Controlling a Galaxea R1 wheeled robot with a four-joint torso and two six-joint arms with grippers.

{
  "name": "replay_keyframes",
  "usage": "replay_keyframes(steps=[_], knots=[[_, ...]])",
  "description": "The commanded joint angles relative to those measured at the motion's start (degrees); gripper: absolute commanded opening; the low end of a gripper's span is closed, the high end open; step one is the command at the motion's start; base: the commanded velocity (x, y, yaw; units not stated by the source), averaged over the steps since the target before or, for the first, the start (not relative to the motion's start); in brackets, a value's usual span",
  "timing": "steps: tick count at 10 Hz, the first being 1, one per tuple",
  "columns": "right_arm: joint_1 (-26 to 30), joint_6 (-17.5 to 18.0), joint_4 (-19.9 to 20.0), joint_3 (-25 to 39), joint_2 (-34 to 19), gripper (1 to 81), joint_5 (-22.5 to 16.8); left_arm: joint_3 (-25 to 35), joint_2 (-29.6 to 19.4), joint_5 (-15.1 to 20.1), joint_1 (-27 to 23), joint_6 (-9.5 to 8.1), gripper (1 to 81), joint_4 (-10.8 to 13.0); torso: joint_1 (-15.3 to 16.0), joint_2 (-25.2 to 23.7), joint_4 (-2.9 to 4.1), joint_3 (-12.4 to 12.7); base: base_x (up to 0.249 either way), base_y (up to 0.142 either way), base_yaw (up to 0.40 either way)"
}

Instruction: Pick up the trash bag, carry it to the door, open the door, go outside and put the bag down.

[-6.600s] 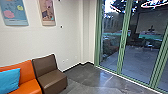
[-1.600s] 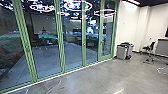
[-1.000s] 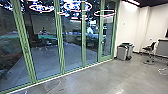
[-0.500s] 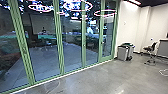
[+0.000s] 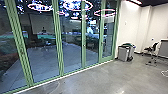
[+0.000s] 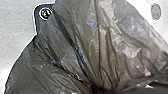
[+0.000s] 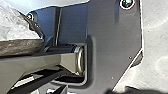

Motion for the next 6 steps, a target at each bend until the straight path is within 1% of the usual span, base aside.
replay_keyframes(steps=[1,5,6], knots=[[3.3,-0.1,-0.5,0.1,-0.1,81.1,-3.4,0.1,-0.1,4.6,-3.4,0.44,1.0,-0.3,0.0,0.0,0.00,0.0,0.134,0.000,0.000],[3.2,-0.1,-0.6,0.1,-0.1,81.1,-3.4,0.0,0.0,4.6,-3.4,0.44,1.0,-0.3,0.0,0.0,0.00,0.0,0.135,0.000,0.000],[3.2,-0.1,-0.6,0.1,-0.1,81.1,-3.4,0.1,0.0,4.6,-3.4,0.44,1.0,-0.3,0.0,0.0,0.00,0.0,0.136,-0.062,0.000]])
